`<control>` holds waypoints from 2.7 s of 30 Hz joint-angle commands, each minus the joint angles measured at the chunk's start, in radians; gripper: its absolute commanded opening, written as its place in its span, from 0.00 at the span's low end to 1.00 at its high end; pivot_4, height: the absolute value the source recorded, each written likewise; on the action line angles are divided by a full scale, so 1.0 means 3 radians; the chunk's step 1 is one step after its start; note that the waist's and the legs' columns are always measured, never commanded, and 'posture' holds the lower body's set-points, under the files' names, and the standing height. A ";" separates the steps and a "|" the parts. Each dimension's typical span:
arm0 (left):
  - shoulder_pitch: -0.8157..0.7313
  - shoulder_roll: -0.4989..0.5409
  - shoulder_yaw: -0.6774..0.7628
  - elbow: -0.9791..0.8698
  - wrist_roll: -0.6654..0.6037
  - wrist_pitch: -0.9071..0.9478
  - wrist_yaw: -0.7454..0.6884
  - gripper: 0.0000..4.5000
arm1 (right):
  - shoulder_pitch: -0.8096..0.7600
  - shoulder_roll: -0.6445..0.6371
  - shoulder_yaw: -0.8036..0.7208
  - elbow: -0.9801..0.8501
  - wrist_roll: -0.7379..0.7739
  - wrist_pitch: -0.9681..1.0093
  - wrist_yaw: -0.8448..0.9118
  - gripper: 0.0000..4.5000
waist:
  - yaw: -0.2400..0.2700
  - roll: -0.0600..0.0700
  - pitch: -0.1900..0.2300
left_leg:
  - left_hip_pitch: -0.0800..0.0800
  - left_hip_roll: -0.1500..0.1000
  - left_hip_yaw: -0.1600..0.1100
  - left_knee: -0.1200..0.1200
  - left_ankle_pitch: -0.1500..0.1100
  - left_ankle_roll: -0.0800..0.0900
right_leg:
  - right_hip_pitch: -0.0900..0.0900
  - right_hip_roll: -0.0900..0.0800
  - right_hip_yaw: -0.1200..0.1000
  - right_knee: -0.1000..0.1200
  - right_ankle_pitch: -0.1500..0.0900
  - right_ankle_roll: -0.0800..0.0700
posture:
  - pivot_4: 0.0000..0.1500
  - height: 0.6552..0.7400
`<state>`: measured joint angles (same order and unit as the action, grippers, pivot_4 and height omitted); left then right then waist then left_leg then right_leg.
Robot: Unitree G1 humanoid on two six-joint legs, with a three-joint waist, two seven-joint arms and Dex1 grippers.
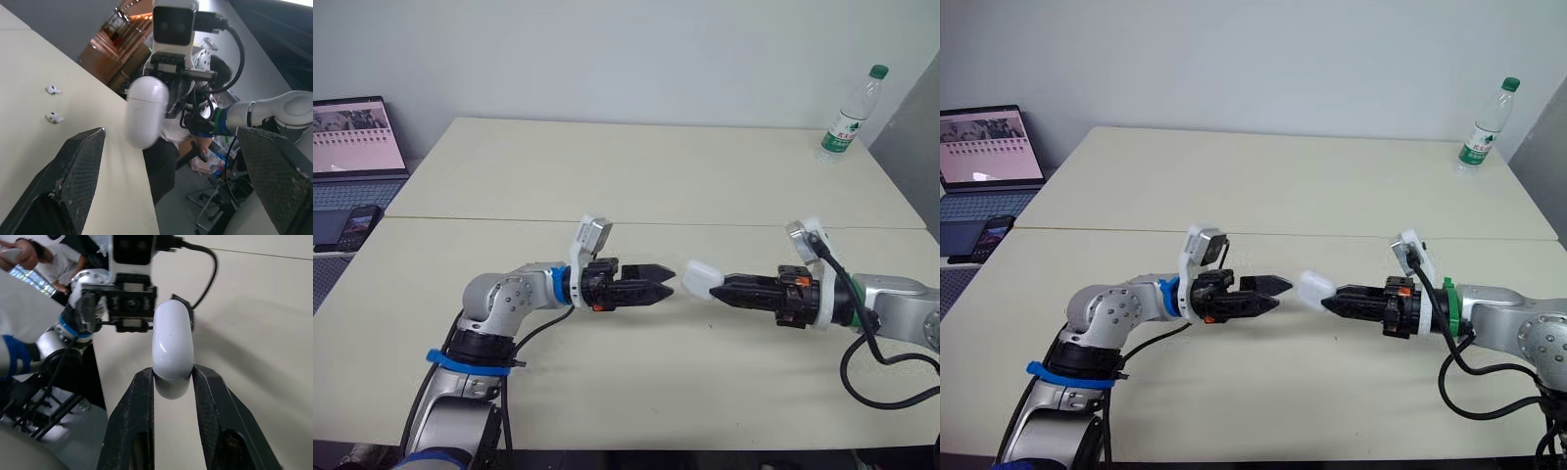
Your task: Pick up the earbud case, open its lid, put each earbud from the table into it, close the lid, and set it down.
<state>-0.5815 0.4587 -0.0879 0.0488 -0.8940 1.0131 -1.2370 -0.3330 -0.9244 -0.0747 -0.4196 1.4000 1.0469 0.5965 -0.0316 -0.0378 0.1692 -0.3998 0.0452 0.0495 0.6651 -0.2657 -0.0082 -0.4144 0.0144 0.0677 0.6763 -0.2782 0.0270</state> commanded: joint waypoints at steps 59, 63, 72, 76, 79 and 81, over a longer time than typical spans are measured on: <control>-0.0063 -0.0162 -0.0208 0.0126 0.0581 -0.0551 -0.0172 0.17 | -0.0590 0.0406 0.0114 -0.0280 -0.0844 0.0013 -0.0291 0.80 | 0.0001 0.0000 0.0000 | -0.0002 -0.0001 0.0001 0.0001 0.0000 0.0000 | -0.0004 -0.0002 0.0002 0.0006 0.0002 -0.0006 | 1.00 0.95; -0.0076 -0.0217 -0.0222 0.0187 0.0696 -0.0691 -0.0141 0.17 | -0.0671 0.0389 0.0228 -0.0311 -0.0992 0.0074 -0.0250 0.80 | 0.0002 0.0000 0.0000 | -0.0003 -0.0001 0.0002 0.0001 0.0000 0.0000 | -0.0005 -0.0002 0.0002 0.0006 0.0009 -0.0018 | 1.00 0.95; -0.0046 -0.0259 -0.0238 0.0194 0.0796 -0.0775 -0.0156 0.17 | -0.0678 0.0373 0.0385 -0.0280 -0.1294 0.0131 -0.0119 0.80 | 0.0002 0.0000 0.0000 | -0.0005 -0.0001 0.0004 0.0001 0.0000 0.0000 | -0.0009 -0.0002 0.0004 0.0007 0.0010 -0.0018 | 1.00 0.95; -0.0030 -0.0261 -0.0244 0.0164 0.0800 -0.0782 -0.0171 0.17 | -0.0690 0.0393 0.0408 -0.0229 -0.1417 0.0140 -0.0110 0.80 | 0.0002 0.0000 0.0000 | -0.0005 -0.0001 0.0004 0.0001 0.0000 0.0000 | -0.0010 -0.0002 0.0004 0.0008 0.0010 -0.0018 | 1.00 0.95; -0.0015 -0.0247 -0.0267 0.0147 0.0819 -0.0793 -0.0183 0.17 | -0.0694 0.0401 0.0377 -0.0168 -0.1501 0.0145 -0.0108 0.80 | 0.0002 0.0000 0.0000 | -0.0005 -0.0001 0.0005 0.0001 0.0000 0.0000 | -0.0011 -0.0002 0.0005 0.0008 0.0010 -0.0018 | 1.00 0.95; 0.0005 -0.0239 -0.0277 0.0133 0.0823 -0.0798 -0.0200 0.17 | -0.0701 0.0401 0.0338 -0.0129 -0.1546 0.0147 -0.0105 0.80 | 0.0001 0.0000 0.0000 | -0.0006 -0.0001 0.0006 0.0001 0.0000 0.0000 | -0.0012 -0.0002 0.0005 0.0008 0.0010 -0.0018 | 1.00 0.95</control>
<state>-0.5803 0.3884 -0.1629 0.1243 -0.6417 0.7945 -1.2769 -0.5232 -0.8020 0.0609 -0.4626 0.9607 1.0971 0.5673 -0.0312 -0.0379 0.1693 -0.4015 0.0450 0.0513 0.6654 -0.2657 -0.0082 -0.4184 0.0138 0.0692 0.6790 -0.2753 0.0216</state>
